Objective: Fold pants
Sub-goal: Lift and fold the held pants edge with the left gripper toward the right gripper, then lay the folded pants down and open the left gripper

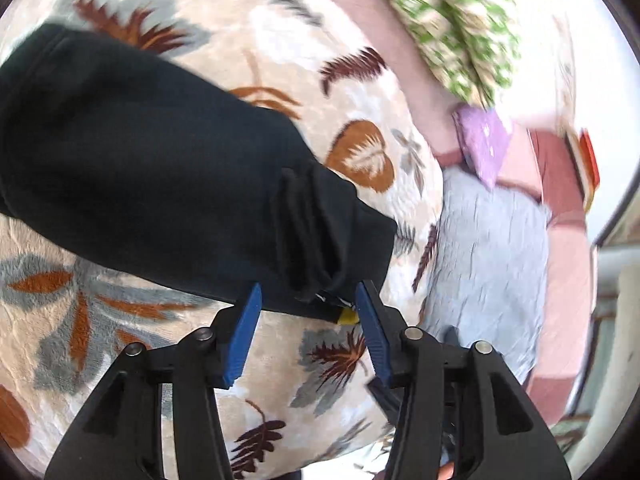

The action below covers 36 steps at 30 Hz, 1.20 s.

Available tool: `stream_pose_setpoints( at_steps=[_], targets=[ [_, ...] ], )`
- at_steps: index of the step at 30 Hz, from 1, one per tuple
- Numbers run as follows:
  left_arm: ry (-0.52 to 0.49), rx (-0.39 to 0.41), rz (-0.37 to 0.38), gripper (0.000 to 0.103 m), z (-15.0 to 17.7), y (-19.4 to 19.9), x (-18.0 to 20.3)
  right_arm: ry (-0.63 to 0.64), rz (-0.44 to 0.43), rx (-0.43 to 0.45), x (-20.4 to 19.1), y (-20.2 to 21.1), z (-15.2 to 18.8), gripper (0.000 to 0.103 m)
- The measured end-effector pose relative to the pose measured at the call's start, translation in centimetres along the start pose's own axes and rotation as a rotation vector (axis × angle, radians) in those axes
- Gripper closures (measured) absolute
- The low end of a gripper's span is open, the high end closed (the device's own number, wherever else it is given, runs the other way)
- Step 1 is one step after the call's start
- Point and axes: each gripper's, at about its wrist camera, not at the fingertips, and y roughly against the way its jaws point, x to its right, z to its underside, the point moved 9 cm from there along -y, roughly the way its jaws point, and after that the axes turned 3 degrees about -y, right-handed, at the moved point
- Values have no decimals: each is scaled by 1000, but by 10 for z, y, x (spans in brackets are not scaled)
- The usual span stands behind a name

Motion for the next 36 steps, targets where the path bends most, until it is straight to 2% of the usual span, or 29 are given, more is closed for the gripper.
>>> stream_pose_setpoints(
  at_steps=[3,5,8,13,16,17,18,19,20,21,22,23,24,27,29,31,36],
  targets=[
    [-37,3,-52,41,0,-1,2,-151,-68,-4,27,-5,7,37],
    [-52,9,-103,41,-4,-7,3,-225,-99,8,37,-13,7,37],
    [-67,-22,-146,41,-5,-22,8,-316,-132,26,45,-29,5,33],
    [-59,-39,-210,41,-11,-42,5,-412,-146,126,59,-34,-6,33],
    [-38,-32,-239,42,-16,-50,0,-449,-154,153,65,-37,-10,34],
    [-22,-34,-238,51,-17,-51,-2,-449,-144,165,67,-39,-11,34],
    [-6,-42,-235,63,-17,-54,-5,-452,-142,171,69,-40,-10,37],
    [2,-49,-242,67,-17,-55,-8,-461,-155,175,69,-40,-10,41],
    [7,-52,-250,71,-18,-56,-10,-468,-166,177,69,-42,-11,55],
    [15,-53,-252,79,-17,-56,-12,-465,-161,173,70,-41,-10,67],
    [23,-53,-240,83,-16,-56,-11,-462,-148,166,72,-41,-11,72],
    [22,-56,-231,87,-15,-55,-10,-464,-151,169,75,-40,-13,84],
    [18,-54,-220,87,-13,-54,-6,-459,-163,167,75,-37,-14,87],
    [-40,-45,-206,87,-10,-61,12,-404,-180,214,73,-13,-24,92],
    [-79,-39,-275,87,-9,-72,13,-352,-150,270,76,6,-36,93],
    [-65,-65,-306,87,-7,-83,5,-328,-91,278,85,10,-42,93],
    [-108,-77,-289,87,-7,-89,-3,-179,99,259,102,-4,-41,95]
  ],
)
